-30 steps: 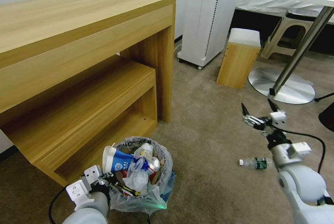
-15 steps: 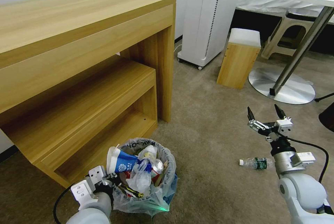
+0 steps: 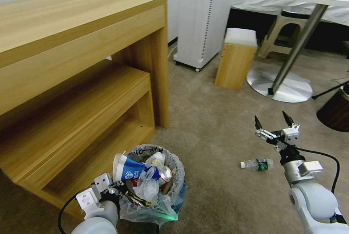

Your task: Pick up the trash bin and place the garbage on the floor into it.

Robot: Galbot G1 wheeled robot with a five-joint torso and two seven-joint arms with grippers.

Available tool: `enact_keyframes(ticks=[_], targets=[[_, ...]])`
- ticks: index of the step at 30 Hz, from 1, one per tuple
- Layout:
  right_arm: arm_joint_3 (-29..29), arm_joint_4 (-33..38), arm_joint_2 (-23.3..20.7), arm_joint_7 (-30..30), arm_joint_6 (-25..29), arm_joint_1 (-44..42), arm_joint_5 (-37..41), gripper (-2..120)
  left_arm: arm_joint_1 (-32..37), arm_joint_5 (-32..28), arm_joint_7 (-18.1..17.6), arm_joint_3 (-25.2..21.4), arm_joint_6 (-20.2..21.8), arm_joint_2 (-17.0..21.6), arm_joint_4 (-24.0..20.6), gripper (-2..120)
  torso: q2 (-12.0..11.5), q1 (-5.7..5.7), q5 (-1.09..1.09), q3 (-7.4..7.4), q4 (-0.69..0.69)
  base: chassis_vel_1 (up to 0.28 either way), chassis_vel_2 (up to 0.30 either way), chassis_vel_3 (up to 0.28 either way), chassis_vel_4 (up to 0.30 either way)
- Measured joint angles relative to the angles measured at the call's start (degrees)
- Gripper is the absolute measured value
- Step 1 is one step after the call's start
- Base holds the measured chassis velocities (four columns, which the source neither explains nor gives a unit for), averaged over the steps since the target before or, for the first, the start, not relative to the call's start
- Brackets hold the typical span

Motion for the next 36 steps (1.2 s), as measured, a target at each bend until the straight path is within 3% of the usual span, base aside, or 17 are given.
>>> enact_keyframes(ticks=[4, 5, 8, 12, 13, 16, 17, 19, 21, 22, 27, 34, 36], targets=[[-2.12, 0.21, -5.77, 0.78, -18.92, -0.40, 0.30, 100, 0.43, 0.27, 0.00, 0.11, -0.11, -0.17, -0.45, 1, 0.00, 0.00, -0.01, 0.00, 0.02, 0.000, 0.000, 0.000, 0.000], [-2.12, 0.21, -5.77, 0.78, -18.92, -0.40, 0.30, 100, 0.43, 0.27, 0.00, 0.11, -0.11, -0.17, -0.45, 1, 0.00, 0.00, -0.01, 0.00, 0.02, 0.000, 0.000, 0.000, 0.000], [-3.96, -2.68, -8.54, -0.43, -31.56, 2.21, 0.44, 100, 0.90, 0.27, 0.00, -0.05, -0.40, -0.17, -0.94, 1, 0.00, 0.00, -0.01, 0.00, 0.02, 0.000, 0.000, 0.000, 0.000], [-7.43, -10.30, -10.00, -6.40, -37.47, 7.12, -4.63, 100, 1.32, 0.33, 0.00, -0.11, -0.67, -0.19, -1.15, 1, 0.00, 0.00, 0.00, 0.00, 0.03, 0.000, 0.000, 0.000, 0.000], [-7.43, -10.30, -10.00, -6.40, -37.47, 7.12, -4.63, 100, 1.32, 0.33, 0.00, -0.11, -0.67, -0.19, -1.15, 1, 0.00, 0.00, 0.00, 0.00, 0.03, 0.000, 0.000, 0.000, 0.000], [-9.56, -19.40, -9.91, -18.57, -34.83, 12.10, -15.47, 100, 1.33, 0.46, 0.00, -0.18, -0.84, -0.31, -1.17, 1, 0.00, 0.00, -0.01, 0.00, 0.02, 0.000, 0.000, 0.000, 0.000], [-9.56, -19.40, -9.91, -18.57, -34.83, 12.10, -15.47, 100, 1.33, 0.46, 0.00, -0.18, -0.84, -0.31, -1.17, 1, 0.00, 0.00, -0.01, 0.00, 0.02, 0.000, 0.000, 0.000, 0.000], [-10.47, -24.00, -9.25, -26.27, -31.40, 14.97, -21.98, 100, 1.30, 0.51, -0.02, -0.32, -0.90, -0.33, -1.14, 1, 0.00, 0.00, 0.00, 0.01, 0.02, 0.000, 0.000, 0.000, 0.000], [-11.28, -27.83, -8.57, -30.25, -28.00, 17.57, -25.59, 100, 1.19, 0.56, -0.05, -0.47, -1.02, -0.33, -0.84, 1, 0.00, 0.00, 0.00, 0.01, 0.02, 0.000, 0.000, 0.000, 0.000], [-11.28, -27.83, -8.57, -30.25, -28.00, 17.57, -25.59, 100, 1.19, 0.56, -0.05, -0.47, -1.02, -0.33, -0.84, 1, 0.00, 0.00, 0.00, 0.01, 0.02, 0.000, 0.000, 0.000, 0.000], [-11.45, -37.74, -6.88, -36.96, -17.81, 23.79, -33.69, 100, 0.61, 1.00, -0.11, -0.28, -1.12, -0.78, 0.22, 1, 0.00, 0.00, 0.00, 0.01, 0.03, 0.000, 0.000, 0.000, 0.000], [-11.11, -42.16, -7.08, -38.56, -15.85, 26.11, -35.06, 100, 0.42, 1.26, -0.12, -0.42, -1.19, -0.88, 0.73, 1, 0.00, 0.00, -0.02, 0.01, 0.02, 0.000, 0.000, 0.000, 0.000], [-10.38, -46.34, -6.93, -38.67, -13.54, 27.94, -36.73, 100, 0.38, 1.33, -0.14, -0.53, -1.28, -0.86, 0.86, 1, 0.00, 0.00, -0.02, 0.00, 0.02, 0.000, 0.000, 0.000, 0.000]])
